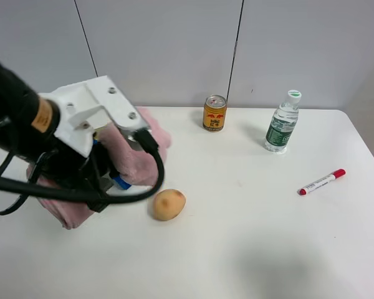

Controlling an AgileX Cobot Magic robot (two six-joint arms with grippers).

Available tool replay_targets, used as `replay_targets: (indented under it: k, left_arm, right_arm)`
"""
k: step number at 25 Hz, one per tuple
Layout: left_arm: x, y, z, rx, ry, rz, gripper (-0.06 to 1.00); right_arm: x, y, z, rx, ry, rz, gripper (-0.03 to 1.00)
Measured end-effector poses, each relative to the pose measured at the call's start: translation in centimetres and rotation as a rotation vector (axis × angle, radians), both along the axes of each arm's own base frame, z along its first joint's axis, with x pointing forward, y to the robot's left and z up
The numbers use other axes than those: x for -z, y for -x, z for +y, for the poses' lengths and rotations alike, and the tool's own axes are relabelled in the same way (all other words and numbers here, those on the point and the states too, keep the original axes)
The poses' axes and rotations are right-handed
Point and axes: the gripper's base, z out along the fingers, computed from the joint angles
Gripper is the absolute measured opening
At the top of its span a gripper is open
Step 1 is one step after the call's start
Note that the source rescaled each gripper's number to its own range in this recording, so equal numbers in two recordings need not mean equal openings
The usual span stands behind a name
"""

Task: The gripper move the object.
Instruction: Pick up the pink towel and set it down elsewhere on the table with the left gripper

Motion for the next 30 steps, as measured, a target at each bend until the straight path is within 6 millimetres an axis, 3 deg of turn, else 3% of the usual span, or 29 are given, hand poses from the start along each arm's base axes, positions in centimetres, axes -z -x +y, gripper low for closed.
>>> replay_targets:
  k: [7,11,15,22,30]
  left_arm:
    - [5.8,-2.6,7.3,-0.866,0.496,-0.003,0.00]
    - [9.5,-2.6,10.8,-1.151,0.566,0.021,0.00]
    - [12.3,-2.4,12.6,-1.280,0.498,0.076,0.00]
    - [14.8,-4.2,12.1,-1.345,0.557,0.114,0.00]
    - [17.7,-5.0,11.8,-1.374,0.502,0.169,0.00]
  right_arm:
    - [0.0,0.0,0.0,0.000,0.000,0.000,1.00]
    - [0.0,0.0,0.0,0.000,0.000,0.000,1.00]
    - [0.0,0.0,0.0,0.000,0.000,0.000,1.00]
    - [0.0,0.0,0.0,0.000,0.000,0.000,1.00]
    - [0.0,0.0,0.0,0.000,0.000,0.000,1.00]
